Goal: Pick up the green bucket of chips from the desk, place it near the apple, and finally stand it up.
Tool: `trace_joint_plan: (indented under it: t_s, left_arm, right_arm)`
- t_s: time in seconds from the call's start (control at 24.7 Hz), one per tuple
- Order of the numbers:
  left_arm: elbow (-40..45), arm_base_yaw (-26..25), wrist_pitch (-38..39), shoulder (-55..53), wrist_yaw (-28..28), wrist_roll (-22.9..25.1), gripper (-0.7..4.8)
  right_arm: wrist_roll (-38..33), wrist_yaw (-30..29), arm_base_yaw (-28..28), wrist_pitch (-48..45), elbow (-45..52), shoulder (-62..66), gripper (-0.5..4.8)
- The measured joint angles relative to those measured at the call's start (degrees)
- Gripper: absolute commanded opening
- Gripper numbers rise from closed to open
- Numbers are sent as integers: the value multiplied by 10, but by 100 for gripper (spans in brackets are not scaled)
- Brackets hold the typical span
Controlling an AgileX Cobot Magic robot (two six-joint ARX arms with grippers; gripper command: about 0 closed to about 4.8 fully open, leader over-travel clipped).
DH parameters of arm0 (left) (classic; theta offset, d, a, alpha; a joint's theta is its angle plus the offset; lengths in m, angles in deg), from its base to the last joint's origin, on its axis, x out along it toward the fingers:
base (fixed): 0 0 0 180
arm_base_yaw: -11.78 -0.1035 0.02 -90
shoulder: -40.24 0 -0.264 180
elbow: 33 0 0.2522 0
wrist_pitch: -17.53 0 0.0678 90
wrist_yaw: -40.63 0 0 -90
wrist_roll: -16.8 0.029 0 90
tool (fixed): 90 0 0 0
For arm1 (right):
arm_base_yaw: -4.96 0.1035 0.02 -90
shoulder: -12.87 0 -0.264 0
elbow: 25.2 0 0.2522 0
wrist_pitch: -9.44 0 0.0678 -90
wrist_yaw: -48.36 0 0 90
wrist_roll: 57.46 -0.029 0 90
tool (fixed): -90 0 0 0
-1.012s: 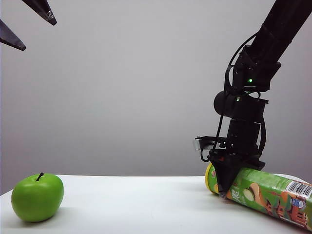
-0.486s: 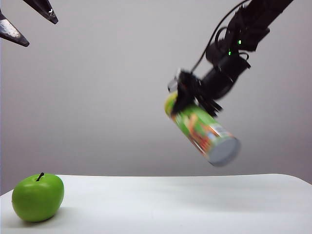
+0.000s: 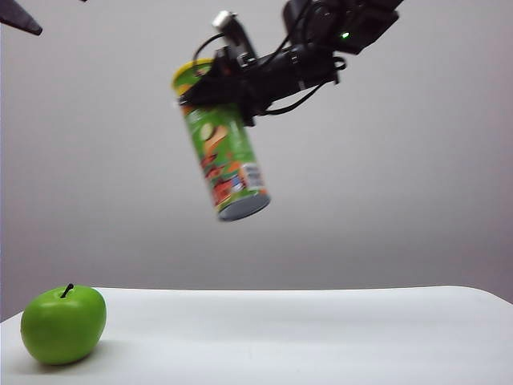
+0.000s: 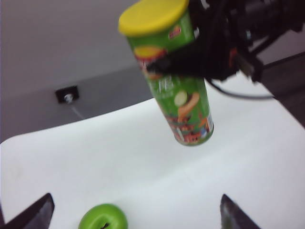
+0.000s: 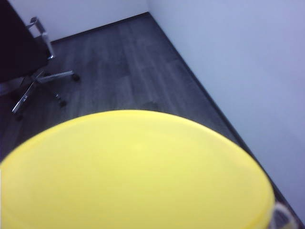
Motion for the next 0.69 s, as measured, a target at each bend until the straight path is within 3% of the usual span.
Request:
trace_joint_plan:
  t_s: [0.2,0.24,0.32,0.36,0.45,0.53,0.69]
  left_arm:
    - [15,0,9,2,6,3,479]
    - [17,0,9,4,6,3,479]
    - [20,0,11,10,6,3,479]
    - [20,0,12,11,5,3,479]
    - [20,1,12,13,5,3,479]
    - [20,1,12,16,5,3,479]
    - [39,1,6,26,5,3,479]
  right_arm:
    - [-47,58,27,-251,222,-51,230]
    - [-80,93,28,-338,284,-63,229]
    - [-191,217,35,-609,455,-69,229]
    - [-201,258,37,-678,481,-61,229]
    - [-207,304,46,-740,503,-61,230]
    - [-203,308,59,-757,505,-70,229]
    - [-124,312,110,-741,505,-70,229]
